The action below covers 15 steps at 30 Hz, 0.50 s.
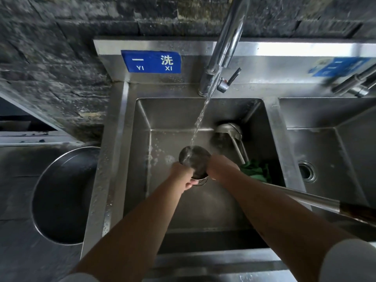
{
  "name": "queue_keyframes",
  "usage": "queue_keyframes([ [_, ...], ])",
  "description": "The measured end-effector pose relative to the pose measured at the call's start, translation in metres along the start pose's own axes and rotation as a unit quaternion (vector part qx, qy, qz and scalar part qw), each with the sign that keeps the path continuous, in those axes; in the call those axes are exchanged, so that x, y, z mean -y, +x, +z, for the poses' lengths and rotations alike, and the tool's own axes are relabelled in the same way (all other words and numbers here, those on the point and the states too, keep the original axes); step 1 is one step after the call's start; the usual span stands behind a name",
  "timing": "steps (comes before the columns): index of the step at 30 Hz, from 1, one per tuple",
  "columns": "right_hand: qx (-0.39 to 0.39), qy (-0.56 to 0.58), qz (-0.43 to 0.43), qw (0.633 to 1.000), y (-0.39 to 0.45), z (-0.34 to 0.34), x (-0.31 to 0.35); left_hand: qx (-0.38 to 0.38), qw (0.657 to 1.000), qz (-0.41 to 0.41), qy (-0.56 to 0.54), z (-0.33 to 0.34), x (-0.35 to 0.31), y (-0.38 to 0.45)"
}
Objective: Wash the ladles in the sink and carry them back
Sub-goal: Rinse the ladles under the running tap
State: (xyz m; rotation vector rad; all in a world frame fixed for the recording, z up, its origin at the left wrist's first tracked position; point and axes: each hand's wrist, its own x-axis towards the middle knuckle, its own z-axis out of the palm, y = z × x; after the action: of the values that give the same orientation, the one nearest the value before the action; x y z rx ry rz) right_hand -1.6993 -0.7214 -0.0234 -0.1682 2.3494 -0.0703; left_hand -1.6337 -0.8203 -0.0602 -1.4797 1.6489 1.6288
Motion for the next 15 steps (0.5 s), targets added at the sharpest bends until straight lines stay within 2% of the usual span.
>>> queue_keyframes([
  [2,-0.035,-0.018,0.010,0.999,-0.006,-0.005,0.000,-0.076,0.982,0.102,0.139,-0.011,-0.011,0.012],
  [4,-0.052,-0.031,-0.001,0.998,-0.005,-0.010,-0.003,-0.116,0.943,0.189,0.248,-0.017,-0.028,0.009],
  [6,-0.049,-0.048,-0.022,0.997,-0.007,-0.016,-0.006,-0.119,0.922,0.224,0.292,-0.017,-0.040,0.008],
  [8,-0.052,-0.056,-0.071,0.994,-0.012,-0.021,-0.010,-0.108,0.915,0.225,0.317,-0.020,-0.049,0.008],
  [10,-0.061,-0.092,-0.155,0.982,-0.020,-0.022,-0.017,-0.070,0.928,0.208,0.301,-0.024,-0.054,0.008],
  [12,-0.039,-0.163,-0.221,0.961,-0.030,-0.022,-0.022,-0.013,0.961,0.167,0.222,-0.028,-0.060,0.008],
  [15,-0.034,-0.222,-0.230,0.947,-0.032,-0.025,-0.023,0.044,0.989,0.116,0.080,-0.027,-0.067,0.002],
])
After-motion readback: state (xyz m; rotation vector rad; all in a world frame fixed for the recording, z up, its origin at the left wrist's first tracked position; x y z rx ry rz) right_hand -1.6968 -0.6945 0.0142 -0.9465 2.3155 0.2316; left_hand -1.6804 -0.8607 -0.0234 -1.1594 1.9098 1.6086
